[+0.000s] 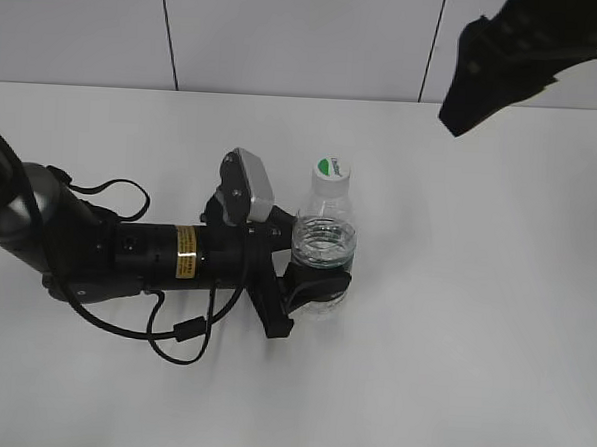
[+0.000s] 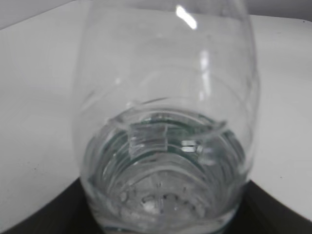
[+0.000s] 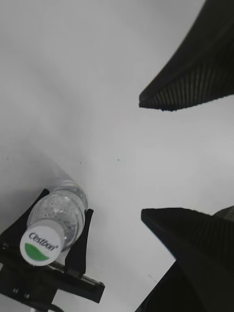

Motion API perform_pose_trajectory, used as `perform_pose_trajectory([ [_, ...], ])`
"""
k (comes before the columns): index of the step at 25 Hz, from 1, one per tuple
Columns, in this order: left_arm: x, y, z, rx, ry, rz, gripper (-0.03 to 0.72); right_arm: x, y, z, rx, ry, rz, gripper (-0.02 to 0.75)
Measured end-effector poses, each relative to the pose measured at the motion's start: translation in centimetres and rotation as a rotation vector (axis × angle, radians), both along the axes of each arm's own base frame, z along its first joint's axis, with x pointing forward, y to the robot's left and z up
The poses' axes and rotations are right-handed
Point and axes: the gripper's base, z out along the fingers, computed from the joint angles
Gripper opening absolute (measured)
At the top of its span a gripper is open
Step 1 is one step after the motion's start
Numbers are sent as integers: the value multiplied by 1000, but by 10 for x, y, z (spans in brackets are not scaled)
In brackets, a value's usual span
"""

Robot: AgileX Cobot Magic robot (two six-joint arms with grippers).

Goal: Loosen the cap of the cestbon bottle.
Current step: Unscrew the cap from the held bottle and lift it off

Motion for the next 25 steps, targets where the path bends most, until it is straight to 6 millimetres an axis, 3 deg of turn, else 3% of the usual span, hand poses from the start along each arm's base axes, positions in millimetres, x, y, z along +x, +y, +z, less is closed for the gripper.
perform_pose_trajectory([
  [11,0,0,0,1,0,1,412,30,63,-10,51,63,-135,482],
  [25,1,0,0,6,1,6,412,23,107,-44,9,142,-105,482],
])
